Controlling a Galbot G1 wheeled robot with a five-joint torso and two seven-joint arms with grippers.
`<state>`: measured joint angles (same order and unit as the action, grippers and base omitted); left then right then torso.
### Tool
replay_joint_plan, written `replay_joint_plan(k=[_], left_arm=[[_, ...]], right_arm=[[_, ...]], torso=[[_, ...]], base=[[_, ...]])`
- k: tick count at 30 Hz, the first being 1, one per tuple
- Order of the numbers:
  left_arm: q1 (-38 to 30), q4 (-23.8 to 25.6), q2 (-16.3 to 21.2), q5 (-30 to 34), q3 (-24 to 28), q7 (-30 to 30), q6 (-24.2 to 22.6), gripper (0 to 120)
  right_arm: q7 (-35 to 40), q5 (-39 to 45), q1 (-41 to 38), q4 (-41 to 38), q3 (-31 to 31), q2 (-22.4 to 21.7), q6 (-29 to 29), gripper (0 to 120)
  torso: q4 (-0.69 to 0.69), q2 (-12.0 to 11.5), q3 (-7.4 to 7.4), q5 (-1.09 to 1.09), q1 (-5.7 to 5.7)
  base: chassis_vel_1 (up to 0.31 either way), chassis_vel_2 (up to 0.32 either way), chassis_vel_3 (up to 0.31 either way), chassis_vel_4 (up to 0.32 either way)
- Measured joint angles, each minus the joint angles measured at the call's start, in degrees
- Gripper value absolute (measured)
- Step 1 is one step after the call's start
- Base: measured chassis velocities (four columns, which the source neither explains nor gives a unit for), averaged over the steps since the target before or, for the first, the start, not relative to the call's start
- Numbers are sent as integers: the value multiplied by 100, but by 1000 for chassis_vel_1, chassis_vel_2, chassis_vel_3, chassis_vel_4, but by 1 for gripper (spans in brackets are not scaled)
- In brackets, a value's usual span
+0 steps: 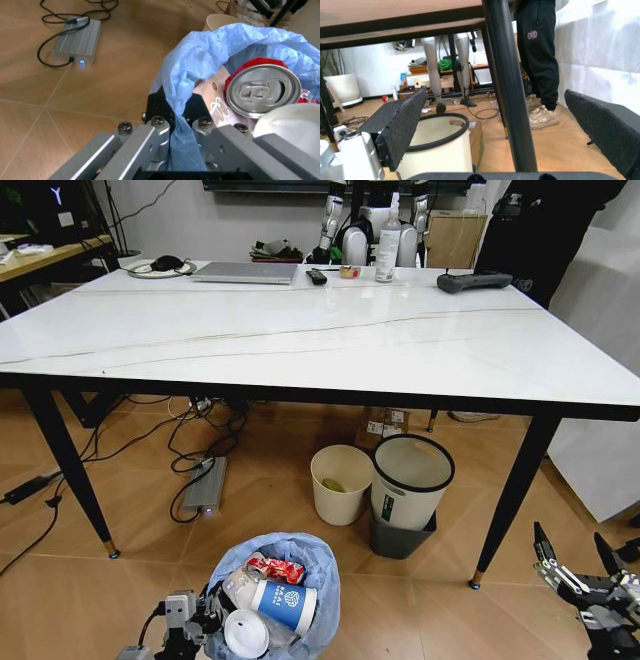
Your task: Pick up the trash bin and place the trash from the table into it.
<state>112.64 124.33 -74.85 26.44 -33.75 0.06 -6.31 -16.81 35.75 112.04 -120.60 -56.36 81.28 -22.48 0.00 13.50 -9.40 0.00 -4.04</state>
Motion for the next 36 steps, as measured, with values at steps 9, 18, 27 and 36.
replay_joint_plan(k=[9, 18, 27, 36], left_arm=[[-15, -16, 0, -23, 2, -30, 88, 0], [-26, -51, 10, -56, 0, -51, 128, 0], [-44, -145, 13, -130, -2, -95, 233, 0], [-50, -168, 12, -136, -4, -118, 273, 0]], right_arm=[[0, 0, 0, 0, 0, 0, 0, 100], [0, 0, 0, 0, 0, 0, 0, 100], [0, 0, 0, 0, 0, 0, 0, 100], [0, 0, 0, 0, 0, 0, 0, 100]], torso=[[0, -181, 137, 0, 45], [0, -399, 316, 0, 84], [0, -606, 489, 0, 116], [0, -784, 646, 0, 138]], base=[[0, 0, 0, 0], [0, 0, 0, 0], [0, 0, 0, 0], [0, 0, 0, 0]])
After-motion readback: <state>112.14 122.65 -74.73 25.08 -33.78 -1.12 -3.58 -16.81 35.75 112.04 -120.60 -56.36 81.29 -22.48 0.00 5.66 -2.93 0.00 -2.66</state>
